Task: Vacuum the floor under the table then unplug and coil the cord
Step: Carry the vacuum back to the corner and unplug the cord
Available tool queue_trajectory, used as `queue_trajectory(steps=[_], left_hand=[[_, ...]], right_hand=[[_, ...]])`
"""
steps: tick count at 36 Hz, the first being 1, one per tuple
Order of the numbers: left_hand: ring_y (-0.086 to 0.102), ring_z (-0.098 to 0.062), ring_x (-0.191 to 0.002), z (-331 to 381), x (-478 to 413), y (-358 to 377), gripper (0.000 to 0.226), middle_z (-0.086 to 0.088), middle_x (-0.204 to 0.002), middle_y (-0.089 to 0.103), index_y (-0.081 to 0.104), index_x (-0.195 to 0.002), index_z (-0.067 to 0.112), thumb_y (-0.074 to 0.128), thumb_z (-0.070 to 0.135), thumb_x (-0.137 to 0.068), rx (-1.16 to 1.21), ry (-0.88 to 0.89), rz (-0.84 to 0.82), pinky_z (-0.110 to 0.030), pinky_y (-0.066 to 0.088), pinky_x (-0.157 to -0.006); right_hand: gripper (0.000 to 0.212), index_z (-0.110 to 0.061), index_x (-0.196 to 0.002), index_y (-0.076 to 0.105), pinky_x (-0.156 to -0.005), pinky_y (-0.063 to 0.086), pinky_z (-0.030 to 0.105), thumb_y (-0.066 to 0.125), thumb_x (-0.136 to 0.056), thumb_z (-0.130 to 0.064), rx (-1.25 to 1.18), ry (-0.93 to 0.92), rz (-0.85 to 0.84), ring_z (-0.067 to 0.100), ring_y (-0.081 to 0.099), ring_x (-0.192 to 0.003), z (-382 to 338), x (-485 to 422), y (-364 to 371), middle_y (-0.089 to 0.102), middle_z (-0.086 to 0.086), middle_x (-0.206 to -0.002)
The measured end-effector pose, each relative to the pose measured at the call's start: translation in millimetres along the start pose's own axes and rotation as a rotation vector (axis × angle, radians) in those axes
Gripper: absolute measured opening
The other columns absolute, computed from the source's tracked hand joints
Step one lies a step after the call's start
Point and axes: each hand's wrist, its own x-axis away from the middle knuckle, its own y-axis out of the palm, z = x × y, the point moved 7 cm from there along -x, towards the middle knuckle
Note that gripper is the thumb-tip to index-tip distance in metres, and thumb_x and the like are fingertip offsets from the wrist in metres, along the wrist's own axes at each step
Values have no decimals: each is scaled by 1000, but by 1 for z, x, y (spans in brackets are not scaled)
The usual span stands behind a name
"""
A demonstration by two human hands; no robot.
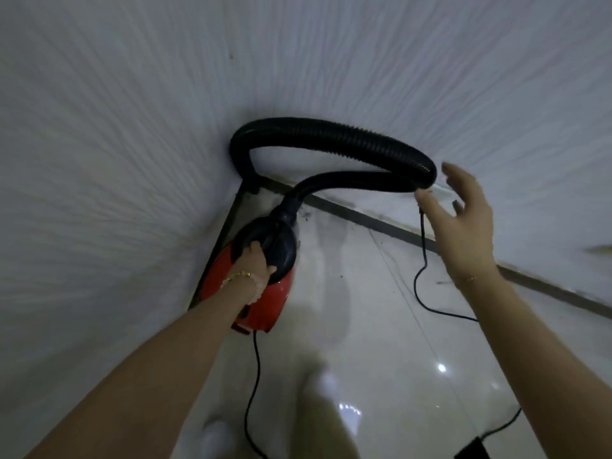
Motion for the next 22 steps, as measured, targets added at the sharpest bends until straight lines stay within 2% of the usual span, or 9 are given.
queue_trajectory(steps=[2,4,6,7,9,13,17,20,22], left_hand=[[37,-34,-134,0,-7,3,67,-21,-151,29,5,-148,1,44,20,-98,96,-15,37,-45,33,-111],[49,-35,-123,-1,-11,3,55,-23,-139,44,18,-144,0,42,20,-98,97,19,142,-43,41,-102],[60,-31,-88,3,-12,-1,39,-23,-107,61,38,-126,-2,45,22,-97,-6,150,352,-39,47,-72],[56,-27,-71,3,-12,-2,33,-20,-91,61,43,-118,-3,46,22,-97,-36,214,449,-35,43,-56],[48,-23,-57,1,-15,-1,28,-14,-70,53,48,-106,-3,48,24,-96,-59,283,564,-26,29,-41],[48,-24,-49,-3,-19,2,25,-7,-60,46,52,-102,1,51,24,-94,-46,348,706,-22,29,-40],[50,-25,-51,3,-19,1,25,-9,-64,53,53,-104,3,51,26,-94,-47,432,769,-23,33,-40],[56,-26,-56,-1,-21,1,27,-9,-69,58,51,-104,9,47,33,-94,-29,445,771,-34,49,-47],[59,-27,-62,-7,-23,1,28,-10,-75,62,53,-106,13,48,37,-92,26,452,779,-40,54,-56]], right_hand=[[49,-23,-134,50,-100,36,19,66,-88,-24,-1,78,12,5,45,-125,29,10,-3,52,-8,-135],[51,-22,-135,48,-100,37,28,67,-88,-24,24,149,0,11,45,-128,62,16,-1,52,-4,-137],[54,-20,-137,45,-100,37,29,66,-88,-26,38,202,-20,14,43,-131,93,15,4,50,-1,-141],[56,-19,-138,43,-102,37,31,66,-88,-27,44,217,-33,16,42,-132,107,13,7,49,1,-142],[58,-18,-141,40,-106,36,35,64,-89,-29,57,229,-61,18,40,-134,132,7,14,47,2,-144],[61,-17,-144,35,-109,35,38,62,-91,-30,78,200,-46,21,38,-137,163,-6,25,42,4,-149],[64,-14,-148,29,-96,40,32,59,-93,-28,99,170,-27,25,37,-138,175,-16,30,32,5,-155],[66,-12,-148,29,-111,30,38,59,-92,-30,100,136,-21,27,34,-140,180,-26,34,33,7,-155],[64,-10,-147,30,-111,30,37,59,-93,-28,80,115,-15,27,36,-139,181,-32,40,36,9,-153]])
